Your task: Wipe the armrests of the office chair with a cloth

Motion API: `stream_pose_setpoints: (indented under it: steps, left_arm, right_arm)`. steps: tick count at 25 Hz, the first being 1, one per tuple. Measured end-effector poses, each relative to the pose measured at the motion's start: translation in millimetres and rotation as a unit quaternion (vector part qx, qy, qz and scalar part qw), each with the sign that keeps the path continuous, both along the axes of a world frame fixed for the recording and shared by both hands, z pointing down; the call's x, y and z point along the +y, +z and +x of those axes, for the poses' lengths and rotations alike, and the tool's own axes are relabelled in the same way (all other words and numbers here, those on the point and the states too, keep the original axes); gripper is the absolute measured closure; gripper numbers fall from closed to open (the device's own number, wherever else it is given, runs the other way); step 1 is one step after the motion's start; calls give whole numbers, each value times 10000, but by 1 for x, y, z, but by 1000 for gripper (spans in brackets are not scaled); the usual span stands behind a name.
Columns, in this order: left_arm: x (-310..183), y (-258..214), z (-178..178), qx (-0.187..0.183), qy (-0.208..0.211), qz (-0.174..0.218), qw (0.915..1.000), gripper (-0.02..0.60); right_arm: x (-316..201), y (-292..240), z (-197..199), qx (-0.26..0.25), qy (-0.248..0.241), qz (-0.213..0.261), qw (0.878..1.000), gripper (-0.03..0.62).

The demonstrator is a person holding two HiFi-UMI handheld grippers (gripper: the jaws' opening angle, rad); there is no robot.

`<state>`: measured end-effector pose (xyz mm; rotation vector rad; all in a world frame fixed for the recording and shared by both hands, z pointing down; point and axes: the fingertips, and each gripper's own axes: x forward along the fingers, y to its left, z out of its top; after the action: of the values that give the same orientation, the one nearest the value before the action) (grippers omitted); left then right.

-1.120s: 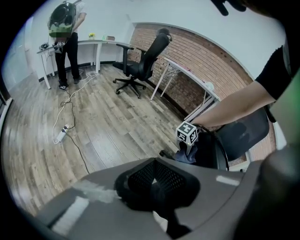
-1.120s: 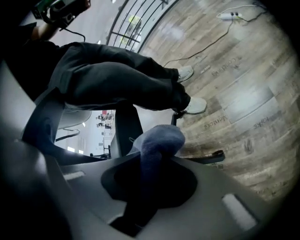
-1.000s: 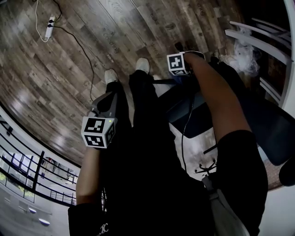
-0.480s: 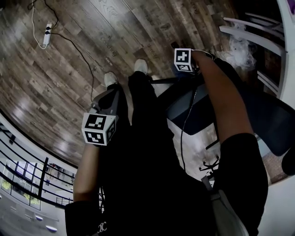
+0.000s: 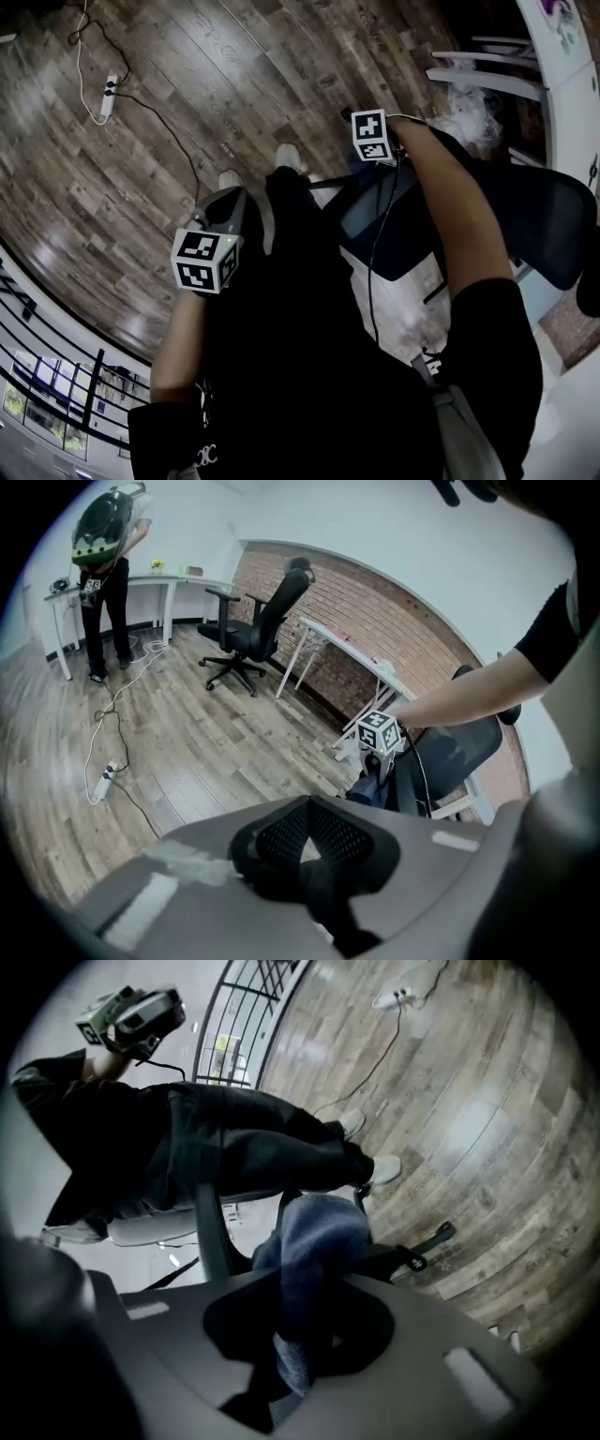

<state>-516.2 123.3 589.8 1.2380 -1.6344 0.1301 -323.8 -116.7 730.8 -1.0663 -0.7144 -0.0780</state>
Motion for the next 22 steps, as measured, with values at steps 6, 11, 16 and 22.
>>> stream_pose_setpoints:
  steps: [6,11,16,22]
  left_arm:
    - [4,-29,-11,-240,182,370,9989,575]
    - [6,-57,-34,-421,278,759,9958,575]
    - [6,-78,-58,-434,388,1093,9923,575]
    - [0,-95,-66,-693,787,1358,9852,575]
  right_arm:
    - [8,-39,-46,-2003,641,376,9769,519]
    - [17,-107,-100,-3920,2800,770,8729,519]
    - [18,-186,-113,-5445,4595,1473,6860,519]
    - [25,-266,-46,-6187,6167,2517,4165,517]
